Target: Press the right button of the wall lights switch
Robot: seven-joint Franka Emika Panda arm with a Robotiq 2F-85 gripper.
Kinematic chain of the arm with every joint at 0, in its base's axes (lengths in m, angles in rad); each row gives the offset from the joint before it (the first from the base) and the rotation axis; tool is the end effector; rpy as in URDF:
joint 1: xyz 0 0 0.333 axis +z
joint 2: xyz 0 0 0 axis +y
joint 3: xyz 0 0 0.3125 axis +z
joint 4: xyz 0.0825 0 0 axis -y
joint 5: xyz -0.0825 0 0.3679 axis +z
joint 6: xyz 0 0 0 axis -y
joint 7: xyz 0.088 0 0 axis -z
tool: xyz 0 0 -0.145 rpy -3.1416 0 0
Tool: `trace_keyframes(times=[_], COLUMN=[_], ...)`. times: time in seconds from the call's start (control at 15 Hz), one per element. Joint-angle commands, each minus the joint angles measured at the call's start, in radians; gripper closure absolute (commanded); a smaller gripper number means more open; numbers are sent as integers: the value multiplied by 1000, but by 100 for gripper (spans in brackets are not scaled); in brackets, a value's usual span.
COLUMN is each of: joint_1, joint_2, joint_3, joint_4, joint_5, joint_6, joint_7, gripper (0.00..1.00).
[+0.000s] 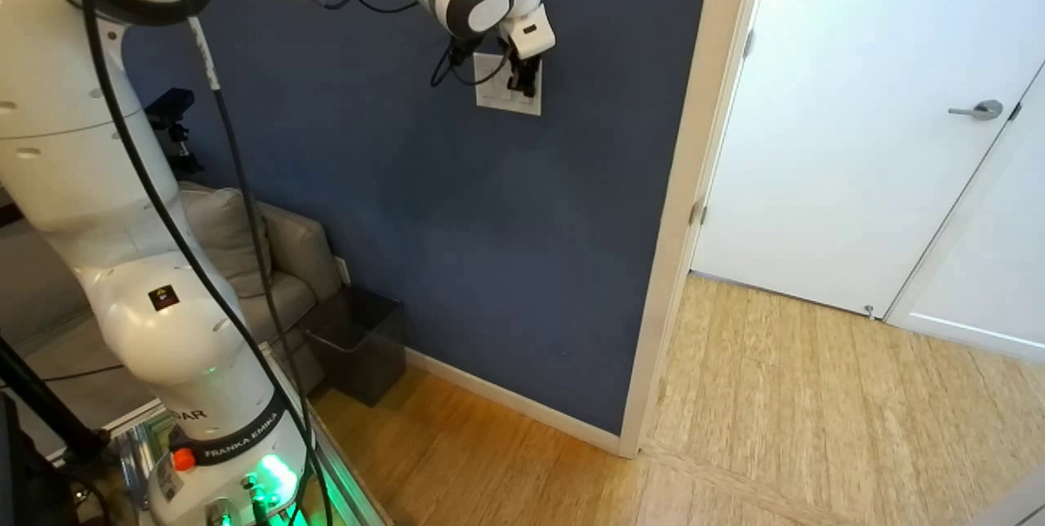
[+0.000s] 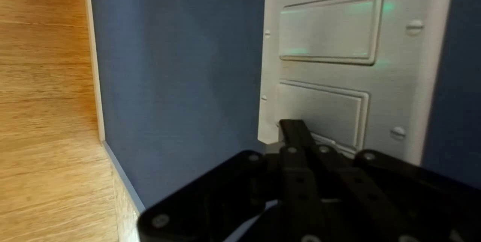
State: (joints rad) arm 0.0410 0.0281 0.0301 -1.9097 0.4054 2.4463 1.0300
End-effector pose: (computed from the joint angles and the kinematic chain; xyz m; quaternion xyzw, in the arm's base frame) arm 0.6102 0.0533 0.5062 -0.7870 0.5413 -0.1241 0.2687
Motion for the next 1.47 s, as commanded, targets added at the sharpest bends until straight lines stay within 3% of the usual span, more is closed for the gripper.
trace_keyframes(times=[0.0, 0.67, 1.2, 1.33, 1.4], joint_1=[11, 7, -7, -8, -5], joint_2=[-1, -40, -121, -158, -189], joint_3=[11, 13, 6, 5, 6], joint_4=[3, -15, -20, -7, -15], joint_5=[-6, -26, -127, -151, -146], joint_6=[66, 59, -232, -351, -373], joint_7=[47, 61, 11, -87, -146], gripper=[100, 100, 100, 100, 74])
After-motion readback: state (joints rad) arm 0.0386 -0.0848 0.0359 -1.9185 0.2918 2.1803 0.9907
